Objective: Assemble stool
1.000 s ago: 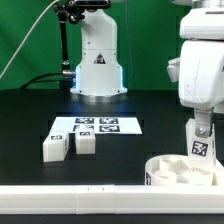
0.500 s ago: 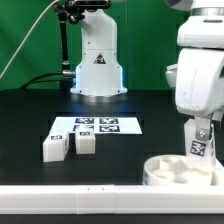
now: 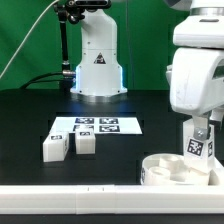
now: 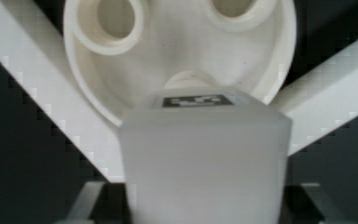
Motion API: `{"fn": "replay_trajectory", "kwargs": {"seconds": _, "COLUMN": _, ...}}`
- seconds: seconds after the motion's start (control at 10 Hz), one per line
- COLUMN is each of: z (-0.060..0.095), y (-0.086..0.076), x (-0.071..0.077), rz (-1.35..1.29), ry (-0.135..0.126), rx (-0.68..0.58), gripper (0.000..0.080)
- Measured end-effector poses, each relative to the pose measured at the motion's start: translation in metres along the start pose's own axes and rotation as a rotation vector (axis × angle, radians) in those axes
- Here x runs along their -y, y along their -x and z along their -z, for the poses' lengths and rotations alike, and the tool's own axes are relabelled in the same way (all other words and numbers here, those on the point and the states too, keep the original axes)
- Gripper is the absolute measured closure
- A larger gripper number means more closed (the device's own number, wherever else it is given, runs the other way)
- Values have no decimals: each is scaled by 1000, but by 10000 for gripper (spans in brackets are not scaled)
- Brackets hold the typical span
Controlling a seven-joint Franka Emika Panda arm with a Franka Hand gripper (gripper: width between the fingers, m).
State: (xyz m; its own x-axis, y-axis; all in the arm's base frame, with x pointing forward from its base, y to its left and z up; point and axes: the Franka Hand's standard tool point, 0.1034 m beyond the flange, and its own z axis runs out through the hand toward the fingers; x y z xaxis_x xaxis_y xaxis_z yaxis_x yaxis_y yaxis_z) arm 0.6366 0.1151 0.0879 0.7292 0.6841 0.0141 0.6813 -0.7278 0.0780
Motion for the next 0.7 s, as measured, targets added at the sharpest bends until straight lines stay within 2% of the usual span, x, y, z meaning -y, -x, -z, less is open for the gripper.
{"fn": "replay_trajectory", "kwargs": {"seconds": 0.5, "z": -1, "y": 5, "x": -5, "rz": -551, "ry": -13, "rx": -2, "gripper": 462}}
{"fn": "replay_trajectory", "kwargs": {"seconds": 0.7, "z": -2, "y": 5, "x": -6, "rz": -816, "ry": -36, "rx": -17, "gripper": 461}}
